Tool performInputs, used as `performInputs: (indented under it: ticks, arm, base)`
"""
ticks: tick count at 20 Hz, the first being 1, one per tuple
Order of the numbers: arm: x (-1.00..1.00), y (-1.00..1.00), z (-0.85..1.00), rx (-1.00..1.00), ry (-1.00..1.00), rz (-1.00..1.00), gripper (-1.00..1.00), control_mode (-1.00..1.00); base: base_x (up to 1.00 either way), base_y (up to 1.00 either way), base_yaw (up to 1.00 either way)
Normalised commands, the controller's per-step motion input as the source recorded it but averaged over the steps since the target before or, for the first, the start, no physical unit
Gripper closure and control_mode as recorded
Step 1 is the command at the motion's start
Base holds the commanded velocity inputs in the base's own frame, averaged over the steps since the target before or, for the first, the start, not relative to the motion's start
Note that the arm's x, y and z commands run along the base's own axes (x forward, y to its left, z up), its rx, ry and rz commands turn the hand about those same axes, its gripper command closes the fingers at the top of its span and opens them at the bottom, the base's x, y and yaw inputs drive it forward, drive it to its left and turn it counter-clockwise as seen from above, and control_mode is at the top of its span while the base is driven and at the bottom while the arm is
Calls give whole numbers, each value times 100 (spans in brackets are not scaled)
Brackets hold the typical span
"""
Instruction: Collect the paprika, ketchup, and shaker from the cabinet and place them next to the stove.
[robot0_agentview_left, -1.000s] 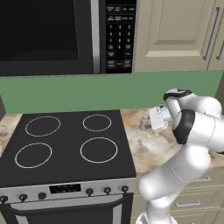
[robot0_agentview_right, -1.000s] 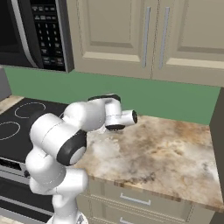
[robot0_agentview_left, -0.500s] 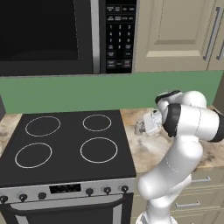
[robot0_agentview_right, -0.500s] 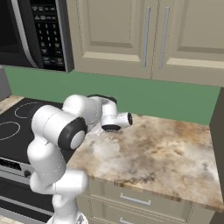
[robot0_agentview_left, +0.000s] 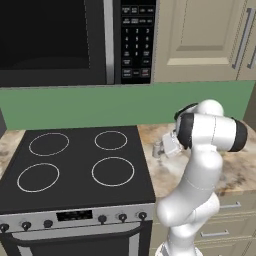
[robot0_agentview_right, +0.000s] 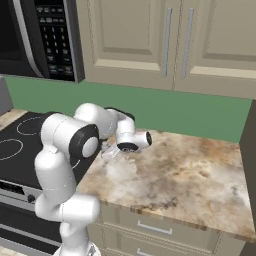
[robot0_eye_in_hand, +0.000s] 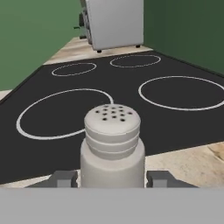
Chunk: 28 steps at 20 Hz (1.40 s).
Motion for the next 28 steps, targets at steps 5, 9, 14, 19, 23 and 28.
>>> performInputs:
  ticks: [5,9,14,19,23,28]
  arm:
    - [-2,-13,1,0,-1,3,-100,-100]
    - [-8,-13,18,0,-2,4,-100,-100]
    - [-21,-13,45,0,-6,6,-100,-100]
    - [-57,-4,58,0,-7,3,-100,-100]
    - [-75,0,55,0,0,0,-100,-100]
    - [-84,2,52,0,0,-2,-100,-100]
  base:
    - [0,0,0]
    - [0,0,0]
    - [0,0,0]
    - [0,0,0]
    - [0,0,0]
    - [0,0,0]
